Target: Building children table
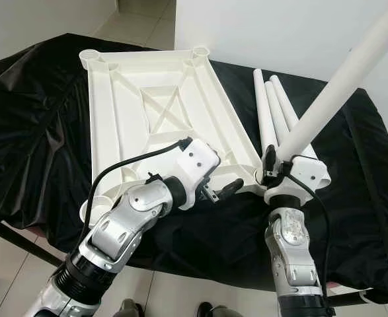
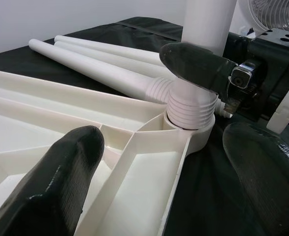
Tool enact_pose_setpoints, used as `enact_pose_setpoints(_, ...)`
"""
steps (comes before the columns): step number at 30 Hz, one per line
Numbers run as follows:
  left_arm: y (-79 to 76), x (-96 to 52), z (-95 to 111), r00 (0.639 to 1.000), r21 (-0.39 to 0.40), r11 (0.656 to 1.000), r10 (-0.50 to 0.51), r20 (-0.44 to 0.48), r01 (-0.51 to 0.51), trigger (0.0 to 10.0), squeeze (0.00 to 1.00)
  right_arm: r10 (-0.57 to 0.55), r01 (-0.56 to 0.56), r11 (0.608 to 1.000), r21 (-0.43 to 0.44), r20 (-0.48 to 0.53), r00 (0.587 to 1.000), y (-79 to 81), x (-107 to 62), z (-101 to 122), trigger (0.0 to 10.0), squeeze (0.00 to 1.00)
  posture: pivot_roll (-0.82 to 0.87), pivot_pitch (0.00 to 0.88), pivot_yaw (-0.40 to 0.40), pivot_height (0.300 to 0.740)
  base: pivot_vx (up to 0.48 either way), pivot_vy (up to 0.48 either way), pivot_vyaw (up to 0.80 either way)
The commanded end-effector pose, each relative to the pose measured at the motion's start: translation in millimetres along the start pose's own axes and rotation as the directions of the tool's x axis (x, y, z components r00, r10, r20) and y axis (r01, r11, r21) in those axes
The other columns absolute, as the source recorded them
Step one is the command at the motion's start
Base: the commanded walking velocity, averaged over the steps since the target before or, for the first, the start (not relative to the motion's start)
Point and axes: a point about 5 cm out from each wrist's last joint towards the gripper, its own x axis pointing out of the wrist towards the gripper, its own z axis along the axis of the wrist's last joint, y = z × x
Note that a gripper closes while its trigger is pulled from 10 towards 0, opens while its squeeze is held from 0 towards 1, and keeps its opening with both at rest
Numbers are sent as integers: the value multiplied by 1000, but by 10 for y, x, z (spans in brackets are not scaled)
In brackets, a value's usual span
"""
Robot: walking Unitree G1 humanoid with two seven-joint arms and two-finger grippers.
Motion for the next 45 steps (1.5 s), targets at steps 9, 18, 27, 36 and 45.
enact_pose_setpoints(9,-75,18,28,997,9,997,-82,4,82,10000,0,-40,31,998,-47,-205,978,-126,-156,-371,10000,247,52,172,-47,740,0,0,0)
enact_pose_setpoints(18,-72,21,23,997,7,997,-78,4,78,10000,0,-9,4,1000,-27,-169,986,-119,-121,-315,10000,1000,54,174,-50,740,0,0,0)
enact_pose_setpoints(27,-65,24,31,997,9,997,-76,8,76,10000,0,-10,7,1000,-20,-135,991,-208,-42,-264,0,776,51,170,-51,740,0,0,0)
enact_pose_setpoints(36,-62,26,31,997,10,997,-76,7,76,10000,0,-26,22,999,-30,-133,991,-250,-9,-262,0,345,52,168,-49,740,0,0,0)
enact_pose_setpoints(45,-57,22,21,997,9,997,-73,5,73,10000,0,-13,8,999,-38,-131,991,-284,13,-261,10000,1000,52,165,-52,740,0,0,0)
